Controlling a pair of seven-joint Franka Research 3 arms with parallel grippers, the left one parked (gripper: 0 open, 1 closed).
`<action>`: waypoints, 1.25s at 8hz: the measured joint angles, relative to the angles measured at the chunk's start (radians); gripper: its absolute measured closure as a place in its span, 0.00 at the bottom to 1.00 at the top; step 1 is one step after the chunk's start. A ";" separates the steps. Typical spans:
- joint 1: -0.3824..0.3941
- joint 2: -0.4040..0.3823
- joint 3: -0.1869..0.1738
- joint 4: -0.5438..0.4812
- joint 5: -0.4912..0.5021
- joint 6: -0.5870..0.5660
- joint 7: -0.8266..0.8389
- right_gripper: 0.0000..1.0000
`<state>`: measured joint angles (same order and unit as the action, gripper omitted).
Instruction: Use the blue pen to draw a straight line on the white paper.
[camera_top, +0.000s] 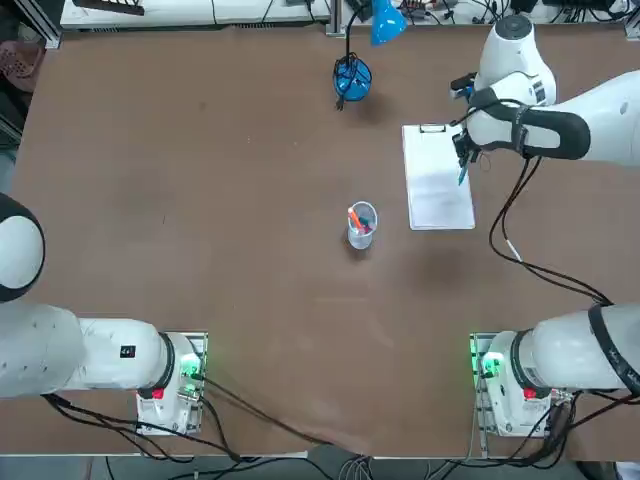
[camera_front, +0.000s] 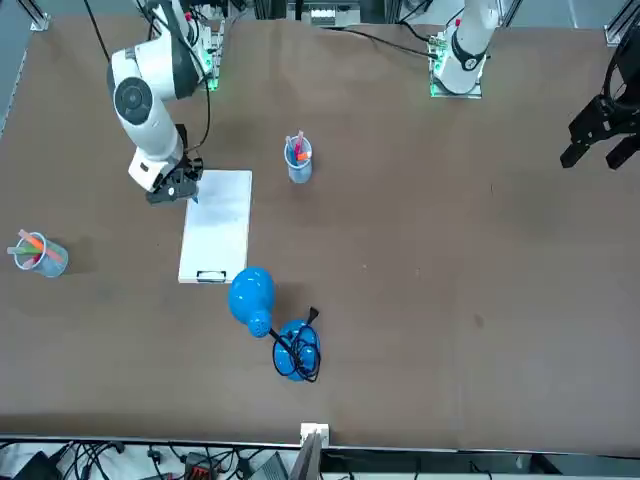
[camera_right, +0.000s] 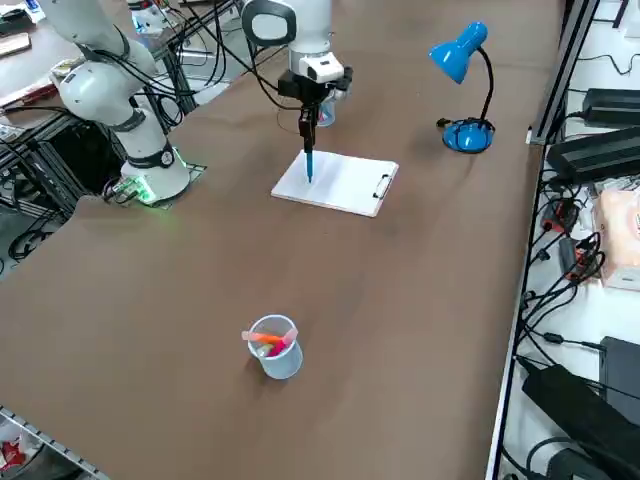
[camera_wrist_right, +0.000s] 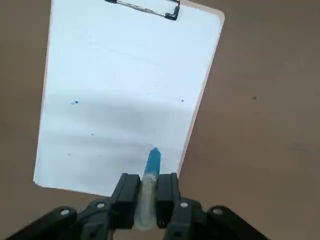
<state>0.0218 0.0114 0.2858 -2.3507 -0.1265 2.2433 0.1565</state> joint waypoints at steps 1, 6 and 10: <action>0.000 0.015 0.000 0.000 0.000 0.015 0.004 0.79; 0.014 0.046 0.000 0.000 -0.001 0.046 0.036 0.79; 0.045 0.047 0.001 0.000 0.000 0.051 0.081 0.79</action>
<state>0.0669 0.0586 0.2867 -2.3503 -0.1267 2.2946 0.2375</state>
